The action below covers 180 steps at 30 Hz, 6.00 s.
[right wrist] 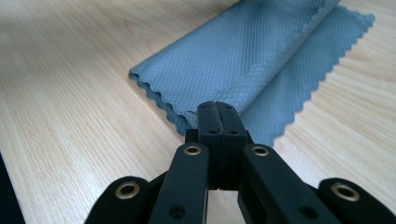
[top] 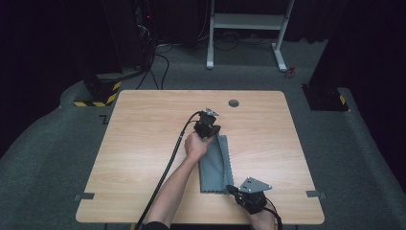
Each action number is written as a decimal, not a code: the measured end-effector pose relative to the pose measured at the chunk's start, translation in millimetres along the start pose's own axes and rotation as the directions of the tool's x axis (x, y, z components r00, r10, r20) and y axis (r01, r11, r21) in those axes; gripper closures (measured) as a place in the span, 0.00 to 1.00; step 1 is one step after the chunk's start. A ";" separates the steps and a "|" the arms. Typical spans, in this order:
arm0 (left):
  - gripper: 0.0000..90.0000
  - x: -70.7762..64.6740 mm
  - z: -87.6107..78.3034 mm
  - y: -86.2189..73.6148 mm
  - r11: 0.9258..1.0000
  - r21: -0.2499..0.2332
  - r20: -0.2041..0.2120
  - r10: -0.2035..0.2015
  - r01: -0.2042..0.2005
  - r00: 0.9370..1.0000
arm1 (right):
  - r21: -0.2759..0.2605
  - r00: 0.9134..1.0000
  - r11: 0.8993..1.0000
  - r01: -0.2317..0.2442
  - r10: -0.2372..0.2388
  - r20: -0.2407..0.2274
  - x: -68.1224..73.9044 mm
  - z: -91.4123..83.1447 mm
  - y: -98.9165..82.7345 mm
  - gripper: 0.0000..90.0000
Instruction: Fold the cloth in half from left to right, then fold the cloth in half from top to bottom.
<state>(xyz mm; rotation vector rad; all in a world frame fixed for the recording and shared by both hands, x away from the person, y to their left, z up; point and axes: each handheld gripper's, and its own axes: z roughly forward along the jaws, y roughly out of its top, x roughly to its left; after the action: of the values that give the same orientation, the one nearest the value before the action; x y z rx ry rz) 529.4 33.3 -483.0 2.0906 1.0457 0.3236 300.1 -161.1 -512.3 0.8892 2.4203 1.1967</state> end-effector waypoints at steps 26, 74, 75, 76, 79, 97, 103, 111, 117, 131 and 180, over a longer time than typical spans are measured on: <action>0.99 -17.9 23.9 -0.4 0.997 0.037 -0.016 0.063 -0.063 0.998 | 0.053 0.998 0.997 -0.055 0.055 -0.013 -6.9 1.8 -9.6 1.00; 0.44 -76.5 -106.2 -157.1 0.992 0.041 -0.085 0.125 -0.122 0.989 | 0.078 0.997 0.997 -0.019 0.013 0.076 -58.7 45.4 22.1 0.70; 0.44 -75.8 -107.0 -158.2 0.992 0.039 -0.083 0.121 -0.118 0.989 | 0.078 0.997 0.997 -0.015 0.010 0.075 -59.2 45.3 22.1 0.70; 0.44 -74.9 -108.2 -160.2 0.993 0.032 -0.080 0.112 -0.110 0.991 | 0.078 0.997 0.997 -0.012 0.006 0.074 -59.6 45.2 22.0 0.70; 0.44 -73.6 -110.7 -165.6 0.995 0.009 -0.081 0.103 -0.103 0.991 | 0.080 0.998 0.997 -0.011 0.005 0.064 -64.5 43.9 21.1 0.68; 0.41 -69.4 -112.2 -173.6 0.996 -0.038 -0.070 0.074 -0.077 0.995 | 0.085 0.997 0.996 -0.037 0.032 0.064 -67.6 43.6 20.9 0.64; 0.47 -62.9 -112.5 -164.1 0.997 -0.048 -0.053 0.065 -0.068 0.996 | 0.082 0.998 0.995 -0.049 0.046 0.039 -68.6 44.3 22.2 0.80; 0.50 -40.5 -97.8 -129.0 0.999 -0.039 -0.070 0.026 -0.029 0.997 | 0.066 0.998 0.996 -0.059 0.057 0.036 -75.4 54.4 34.7 0.85; 0.51 -24.5 -80.5 -110.0 1.000 -0.021 -0.081 -0.006 0.005 0.997 | 0.069 0.997 0.997 -0.041 0.036 0.064 -80.5 57.9 46.2 0.88; 0.58 -1.9 -51.3 -75.6 1.000 0.005 -0.144 -0.025 0.026 0.989 | 0.105 0.995 0.993 -0.054 0.044 0.090 -96.0 87.5 72.2 0.90; 0.99 31.9 -17.9 -50.4 0.992 0.070 -0.100 -0.095 0.102 0.990 | 0.148 0.970 0.967 -0.210 0.187 0.156 -146.1 131.1 103.3 1.00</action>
<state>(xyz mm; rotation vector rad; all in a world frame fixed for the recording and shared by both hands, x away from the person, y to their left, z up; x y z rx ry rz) 511.4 86.0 -510.9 2.0987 1.2312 0.3432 519.4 -127.8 -511.2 1.2478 2.3851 0.9710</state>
